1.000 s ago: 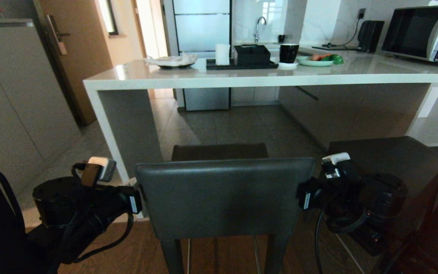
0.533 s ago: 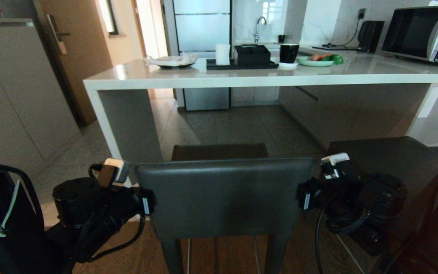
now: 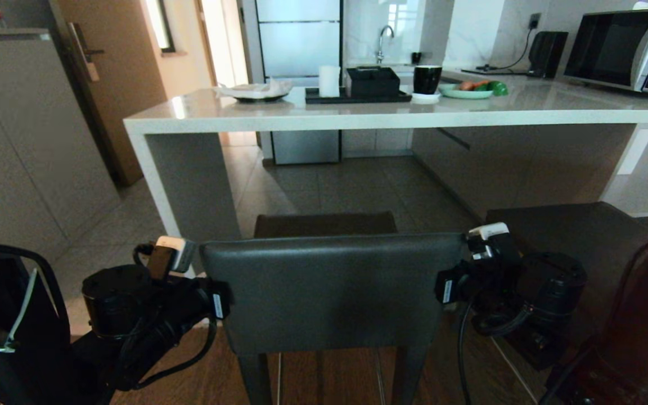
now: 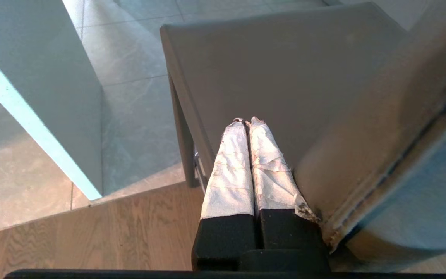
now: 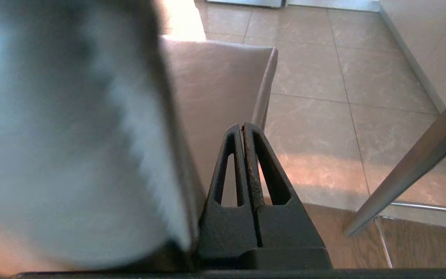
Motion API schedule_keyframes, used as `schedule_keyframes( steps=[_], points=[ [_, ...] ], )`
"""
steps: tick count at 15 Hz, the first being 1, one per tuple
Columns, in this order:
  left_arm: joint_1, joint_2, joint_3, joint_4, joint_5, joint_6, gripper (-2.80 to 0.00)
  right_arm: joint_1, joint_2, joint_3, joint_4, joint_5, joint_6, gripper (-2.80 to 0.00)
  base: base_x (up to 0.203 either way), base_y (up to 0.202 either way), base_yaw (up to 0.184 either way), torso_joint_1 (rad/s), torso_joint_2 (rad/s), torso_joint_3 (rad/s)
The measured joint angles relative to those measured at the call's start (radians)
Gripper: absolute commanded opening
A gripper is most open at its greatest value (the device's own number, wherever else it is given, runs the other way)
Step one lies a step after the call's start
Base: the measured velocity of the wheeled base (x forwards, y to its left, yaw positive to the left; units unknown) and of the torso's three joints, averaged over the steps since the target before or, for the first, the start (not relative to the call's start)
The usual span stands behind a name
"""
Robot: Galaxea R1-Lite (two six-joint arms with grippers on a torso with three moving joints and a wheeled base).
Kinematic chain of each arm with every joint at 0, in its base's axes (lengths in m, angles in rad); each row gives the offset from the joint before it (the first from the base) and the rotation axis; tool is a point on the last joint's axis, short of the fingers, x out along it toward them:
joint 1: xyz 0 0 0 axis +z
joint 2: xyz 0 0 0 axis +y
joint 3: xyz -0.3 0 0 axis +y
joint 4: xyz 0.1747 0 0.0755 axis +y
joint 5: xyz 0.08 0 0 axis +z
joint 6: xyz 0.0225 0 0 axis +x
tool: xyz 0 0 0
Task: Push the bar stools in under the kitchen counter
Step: Push the gray chair back under the dining table
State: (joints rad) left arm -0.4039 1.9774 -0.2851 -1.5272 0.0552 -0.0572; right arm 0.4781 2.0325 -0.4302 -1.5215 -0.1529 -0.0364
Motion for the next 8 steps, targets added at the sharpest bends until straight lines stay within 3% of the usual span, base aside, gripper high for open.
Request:
schedule_keyframes(
  steps=[6,8],
  points=[
    [-0.011,0.031,-0.014,0.001,0.002,-0.001,-2.8,0.023,0.066,-0.103,-0.001,-0.011,-0.017,-2.8,0.0,0.0,0.0,0.0,0.0,0.0],
    [0.018,0.043,-0.024,0.002,-0.004,-0.001,-2.8,0.044,0.084,-0.132,0.0,-0.026,-0.018,-2.8,0.0,0.0,0.0,0.0,0.0,0.0]
  ],
)
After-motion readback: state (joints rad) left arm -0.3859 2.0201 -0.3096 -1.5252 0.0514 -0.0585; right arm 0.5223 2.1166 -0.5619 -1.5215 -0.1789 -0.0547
